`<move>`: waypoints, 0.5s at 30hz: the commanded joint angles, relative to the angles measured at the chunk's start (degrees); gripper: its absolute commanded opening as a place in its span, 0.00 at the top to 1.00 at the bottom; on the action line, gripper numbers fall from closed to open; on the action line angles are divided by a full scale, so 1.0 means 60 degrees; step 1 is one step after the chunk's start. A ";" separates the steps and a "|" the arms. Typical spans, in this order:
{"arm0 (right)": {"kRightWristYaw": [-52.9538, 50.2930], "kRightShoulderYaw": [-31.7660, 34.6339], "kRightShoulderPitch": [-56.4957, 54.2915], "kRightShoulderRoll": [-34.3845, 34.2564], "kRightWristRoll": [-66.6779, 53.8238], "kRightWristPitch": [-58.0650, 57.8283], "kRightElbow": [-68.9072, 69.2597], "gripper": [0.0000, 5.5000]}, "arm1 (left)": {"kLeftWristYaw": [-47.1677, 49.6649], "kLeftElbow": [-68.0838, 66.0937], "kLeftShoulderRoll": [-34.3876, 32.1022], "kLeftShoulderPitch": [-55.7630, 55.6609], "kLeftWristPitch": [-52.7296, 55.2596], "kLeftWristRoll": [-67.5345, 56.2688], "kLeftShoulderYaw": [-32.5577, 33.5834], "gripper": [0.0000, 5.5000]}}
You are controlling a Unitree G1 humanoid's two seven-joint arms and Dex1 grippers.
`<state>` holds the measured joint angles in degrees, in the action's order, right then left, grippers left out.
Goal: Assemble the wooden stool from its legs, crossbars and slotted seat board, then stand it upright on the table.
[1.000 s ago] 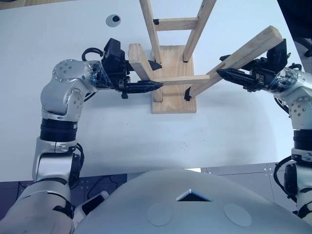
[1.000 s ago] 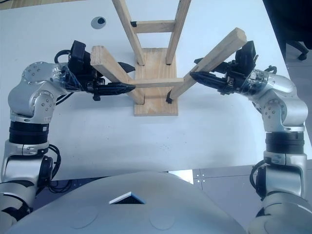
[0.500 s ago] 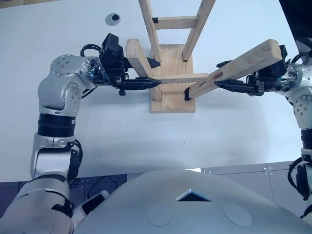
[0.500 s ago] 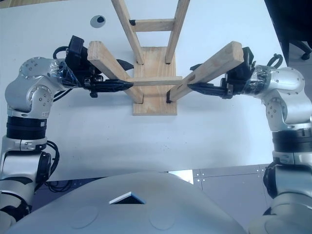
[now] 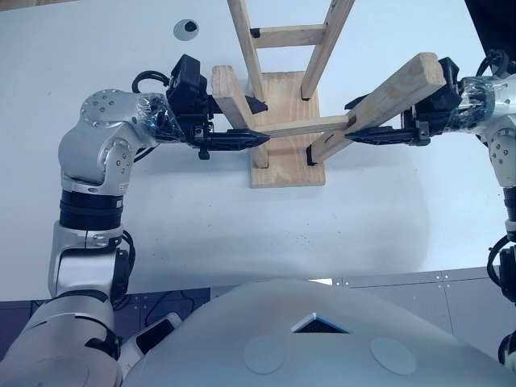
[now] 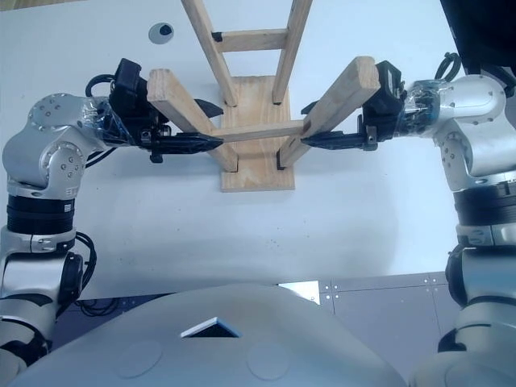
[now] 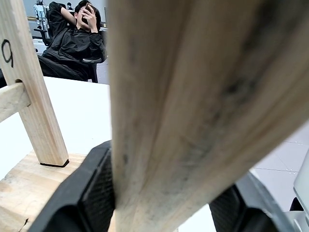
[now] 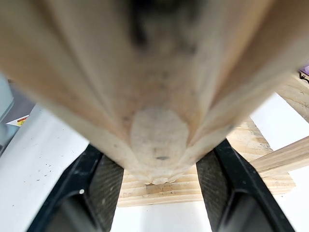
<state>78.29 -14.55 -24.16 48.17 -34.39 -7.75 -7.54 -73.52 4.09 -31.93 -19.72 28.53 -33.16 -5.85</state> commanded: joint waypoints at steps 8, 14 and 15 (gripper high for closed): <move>-0.1268 -0.1368 0.0062 -0.0144 0.2666 -0.0981 -0.1741 0.63 | -0.0697 0.0876 0.0063 0.0152 0.0431 -0.0741 -0.0279 0.57; -0.1537 -0.1130 -0.0128 -0.0202 0.2356 -0.1300 -0.2122 0.63 | -0.0756 0.0931 -0.0005 0.0217 0.0471 -0.0738 -0.0300 0.57; -0.1560 -0.1093 -0.0175 -0.0211 0.2294 -0.1378 -0.2118 0.63 | -0.0767 0.0937 -0.0016 0.0226 0.0460 -0.0731 -0.0303 0.57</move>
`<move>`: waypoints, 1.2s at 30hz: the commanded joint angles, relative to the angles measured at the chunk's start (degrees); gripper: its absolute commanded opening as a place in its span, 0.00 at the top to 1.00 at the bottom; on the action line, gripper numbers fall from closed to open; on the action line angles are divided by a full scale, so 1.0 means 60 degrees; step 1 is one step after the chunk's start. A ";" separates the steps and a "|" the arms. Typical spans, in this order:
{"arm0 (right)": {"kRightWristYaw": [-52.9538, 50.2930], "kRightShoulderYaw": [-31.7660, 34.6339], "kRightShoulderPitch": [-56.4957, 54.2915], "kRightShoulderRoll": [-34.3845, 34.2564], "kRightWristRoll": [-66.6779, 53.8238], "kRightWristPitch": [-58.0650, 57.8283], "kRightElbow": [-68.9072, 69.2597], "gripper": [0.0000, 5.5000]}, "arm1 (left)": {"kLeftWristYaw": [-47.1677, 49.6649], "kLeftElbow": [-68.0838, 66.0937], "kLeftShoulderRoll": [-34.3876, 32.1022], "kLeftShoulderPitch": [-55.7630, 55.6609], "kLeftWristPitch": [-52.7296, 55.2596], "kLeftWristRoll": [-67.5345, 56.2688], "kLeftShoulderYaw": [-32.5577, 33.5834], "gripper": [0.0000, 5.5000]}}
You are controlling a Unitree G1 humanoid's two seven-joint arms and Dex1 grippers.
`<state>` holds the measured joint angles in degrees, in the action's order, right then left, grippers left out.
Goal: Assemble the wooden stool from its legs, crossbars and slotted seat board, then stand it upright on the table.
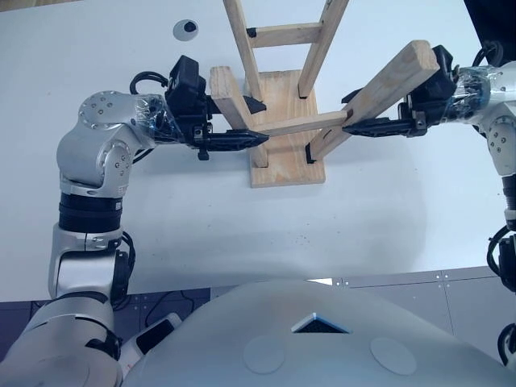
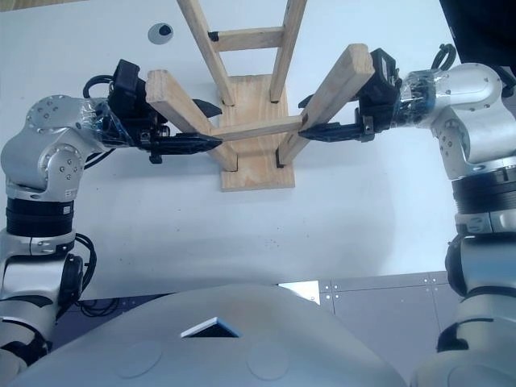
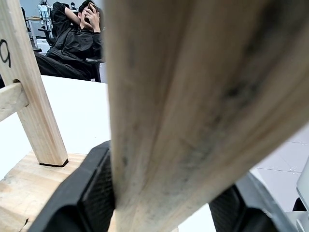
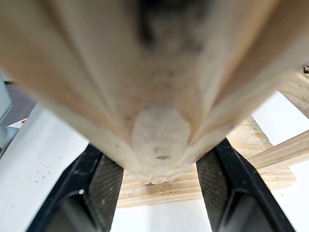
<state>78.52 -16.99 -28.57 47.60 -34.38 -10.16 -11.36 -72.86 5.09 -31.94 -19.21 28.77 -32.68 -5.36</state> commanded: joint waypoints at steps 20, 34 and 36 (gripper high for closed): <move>-0.2704 -0.3441 -0.0779 0.0167 0.6855 -0.1475 0.1342 0.63 | -0.0744 0.2317 -0.1219 -0.1712 0.1874 0.0481 -0.2371 0.59; -0.2637 -0.5103 -0.1405 -0.1382 0.8978 0.0489 0.2611 0.63 | -0.1161 0.2333 -0.1772 -0.0860 0.1507 0.0882 -0.2950 0.59; -0.2835 -0.5004 -0.1193 -0.1675 0.8158 -0.0031 0.2506 0.63 | -0.1105 0.2245 -0.1410 -0.0872 0.1270 0.0655 -0.2769 0.59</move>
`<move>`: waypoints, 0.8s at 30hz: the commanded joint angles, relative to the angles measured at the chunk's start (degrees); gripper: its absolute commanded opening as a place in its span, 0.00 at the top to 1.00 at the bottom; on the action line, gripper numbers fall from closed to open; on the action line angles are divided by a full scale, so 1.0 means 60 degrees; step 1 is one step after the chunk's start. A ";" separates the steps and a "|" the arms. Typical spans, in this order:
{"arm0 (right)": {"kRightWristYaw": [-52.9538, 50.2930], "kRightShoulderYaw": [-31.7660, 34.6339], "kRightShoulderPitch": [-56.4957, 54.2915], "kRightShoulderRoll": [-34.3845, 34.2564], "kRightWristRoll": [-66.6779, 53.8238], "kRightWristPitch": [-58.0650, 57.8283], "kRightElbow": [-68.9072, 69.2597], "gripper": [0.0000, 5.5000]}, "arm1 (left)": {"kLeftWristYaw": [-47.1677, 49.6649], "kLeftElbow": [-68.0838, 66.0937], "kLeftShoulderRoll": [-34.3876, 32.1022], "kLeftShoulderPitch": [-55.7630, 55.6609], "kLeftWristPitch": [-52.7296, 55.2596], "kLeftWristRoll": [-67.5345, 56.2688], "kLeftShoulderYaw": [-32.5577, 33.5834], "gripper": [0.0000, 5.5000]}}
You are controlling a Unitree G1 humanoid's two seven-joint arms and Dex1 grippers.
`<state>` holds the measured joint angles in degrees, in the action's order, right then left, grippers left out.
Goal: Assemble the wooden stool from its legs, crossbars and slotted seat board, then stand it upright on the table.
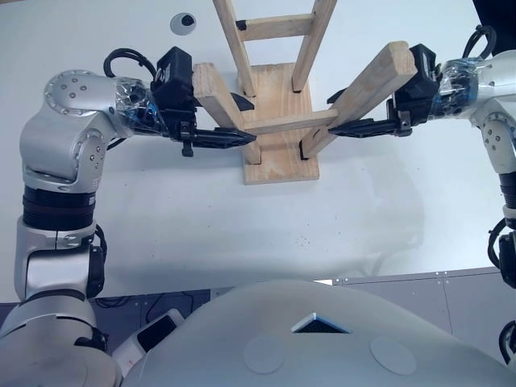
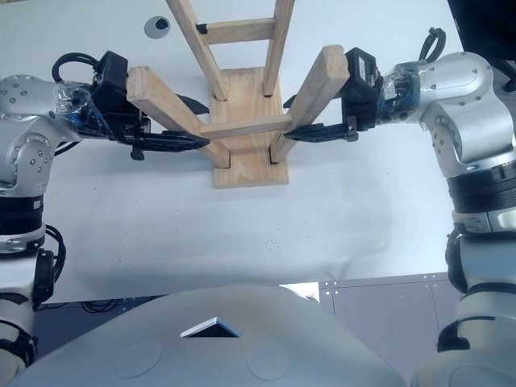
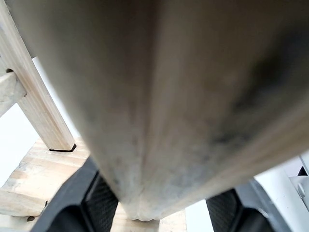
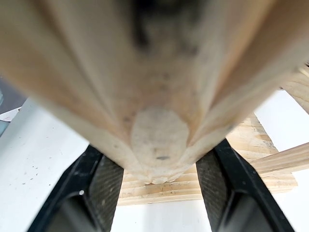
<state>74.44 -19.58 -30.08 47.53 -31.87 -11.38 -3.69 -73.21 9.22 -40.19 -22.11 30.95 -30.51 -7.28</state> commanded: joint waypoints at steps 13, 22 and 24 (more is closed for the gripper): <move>-0.2469 -0.2855 0.1582 -0.0205 0.3419 -0.1799 0.1765 0.63 | -0.0885 0.0149 -0.0447 -0.1398 0.2367 -0.1994 0.0969 0.38; -0.2862 -0.2770 0.1008 -0.0106 0.2820 -0.1918 0.1452 0.63 | -0.1236 -0.0900 -0.1122 -0.4367 0.2978 -0.3437 0.2670 0.25; -0.2934 -0.2804 0.0960 -0.0117 0.2749 -0.1959 0.1417 0.63 | -0.1392 -0.1032 -0.1226 -0.5022 0.2927 -0.3599 0.2763 0.25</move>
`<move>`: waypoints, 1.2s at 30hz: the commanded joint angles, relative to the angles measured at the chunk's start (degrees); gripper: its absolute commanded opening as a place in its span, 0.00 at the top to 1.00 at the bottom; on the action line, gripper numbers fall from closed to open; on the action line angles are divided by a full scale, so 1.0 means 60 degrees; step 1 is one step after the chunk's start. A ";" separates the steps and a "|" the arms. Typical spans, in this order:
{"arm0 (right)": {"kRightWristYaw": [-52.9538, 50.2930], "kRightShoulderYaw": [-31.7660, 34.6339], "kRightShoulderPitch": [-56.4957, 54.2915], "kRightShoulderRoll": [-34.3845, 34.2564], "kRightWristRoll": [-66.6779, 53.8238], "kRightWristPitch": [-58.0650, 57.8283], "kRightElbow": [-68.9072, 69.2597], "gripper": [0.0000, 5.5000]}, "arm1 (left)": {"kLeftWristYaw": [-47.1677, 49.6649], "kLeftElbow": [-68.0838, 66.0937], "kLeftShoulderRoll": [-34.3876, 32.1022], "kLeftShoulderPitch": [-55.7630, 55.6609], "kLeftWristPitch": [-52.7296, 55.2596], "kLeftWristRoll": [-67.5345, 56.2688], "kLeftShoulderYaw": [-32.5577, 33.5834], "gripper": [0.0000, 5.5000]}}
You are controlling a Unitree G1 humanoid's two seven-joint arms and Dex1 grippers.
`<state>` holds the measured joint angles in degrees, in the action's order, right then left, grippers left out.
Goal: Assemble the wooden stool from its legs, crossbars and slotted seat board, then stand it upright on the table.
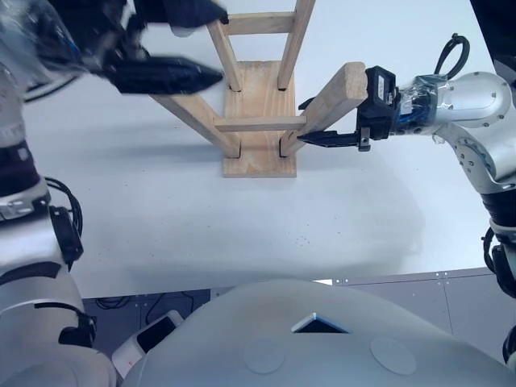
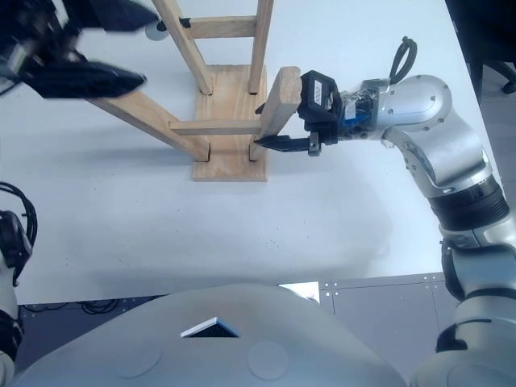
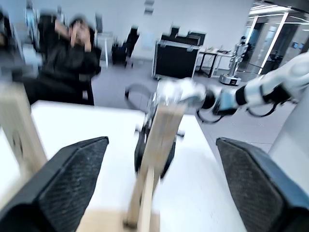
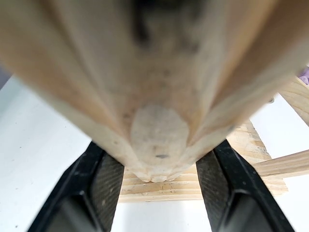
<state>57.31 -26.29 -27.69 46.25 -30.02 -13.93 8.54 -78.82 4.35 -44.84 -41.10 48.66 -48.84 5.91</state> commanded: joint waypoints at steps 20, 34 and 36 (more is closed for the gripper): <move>-0.0453 -0.1642 0.0462 -0.0001 0.2476 -0.1563 -0.1426 0.63 | -0.0953 0.0222 0.0591 -0.3350 -0.3359 0.6454 -0.6998 0.38; -0.0477 -0.1576 0.0431 -0.0054 0.2446 -0.1697 -0.1284 0.63 | -0.1740 -0.0709 0.0456 -0.2540 -0.4859 0.8183 -0.7769 0.76; -0.0508 -0.1579 0.0427 -0.0075 0.2445 -0.1701 -0.1294 0.63 | -0.1801 -0.0815 0.0508 -0.2463 -0.4893 0.8299 -0.7917 0.82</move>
<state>55.52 -28.17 -29.71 43.47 -28.55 -14.40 6.02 -88.83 1.62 -41.88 -60.24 19.54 -3.34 -38.09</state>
